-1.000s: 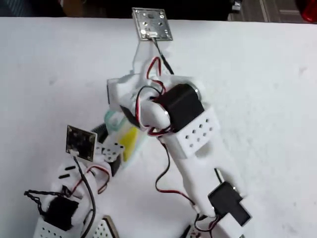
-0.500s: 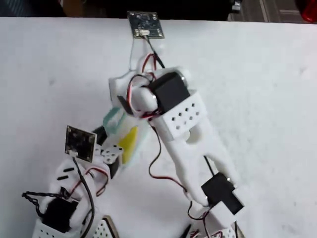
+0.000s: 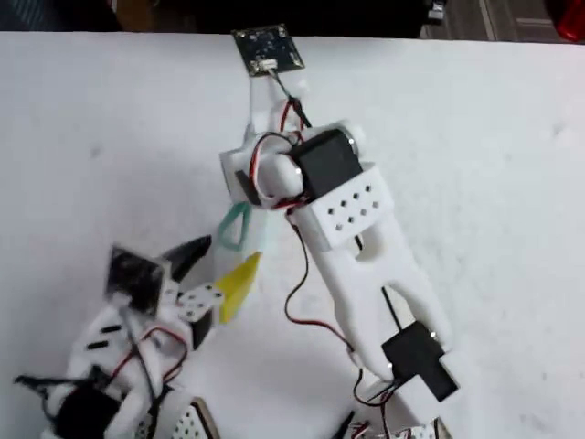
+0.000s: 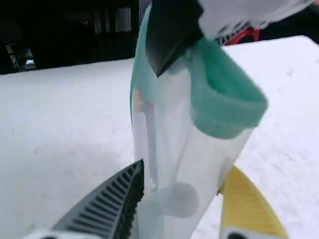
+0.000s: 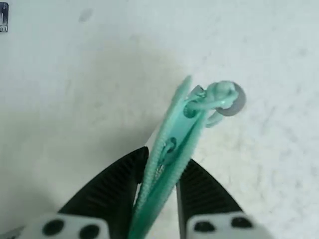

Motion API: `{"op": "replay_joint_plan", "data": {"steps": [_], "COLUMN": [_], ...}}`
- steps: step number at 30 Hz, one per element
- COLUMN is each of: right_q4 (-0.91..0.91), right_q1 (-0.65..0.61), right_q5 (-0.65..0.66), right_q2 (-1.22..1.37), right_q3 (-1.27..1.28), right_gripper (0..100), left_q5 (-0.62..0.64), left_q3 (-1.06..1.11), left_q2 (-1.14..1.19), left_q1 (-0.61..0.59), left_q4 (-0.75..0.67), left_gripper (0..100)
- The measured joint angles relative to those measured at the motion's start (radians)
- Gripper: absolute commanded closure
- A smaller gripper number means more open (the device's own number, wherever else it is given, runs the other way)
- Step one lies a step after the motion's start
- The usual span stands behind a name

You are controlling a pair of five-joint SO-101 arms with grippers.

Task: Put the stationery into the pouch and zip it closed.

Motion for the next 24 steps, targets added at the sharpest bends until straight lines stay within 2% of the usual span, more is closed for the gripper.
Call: {"op": "replay_joint_plan", "data": {"steps": [5,9,15,17,19,21,24], "right_q4": [0.002,0.002,0.0,0.0,0.0,0.0,0.0], "right_q1": [0.02,-0.026,-0.127,-0.132,-0.133,-0.132,-0.089], "right_q5": [0.044,0.114,0.153,0.153,0.16,0.164,0.18], "right_q2": [0.0,0.002,-0.02,-0.018,-0.005,-0.005,-0.006], "right_q3": [-0.034,-0.035,0.031,0.046,0.054,0.054,0.015], "right_gripper": [97.7,97.3,85.9,90.4,99.7,96.9,97.9], "left_q5": [-0.041,-0.049,-0.049,-0.049,-0.049,-0.049,-0.049], "left_q3": [-0.025,-0.025,-0.026,-0.025,-0.025,-0.025,-0.025], "left_q2": [0.002,0.002,0.0,0.0,0.0,0.0,0.0], "left_q1": [0.002,0.002,0.003,0.003,0.003,0.003,0.005], "left_q4": [0.012,0.012,0.012,0.012,0.012,0.012,0.012], "left_gripper": [74,74,74,74,74,74,74]}}
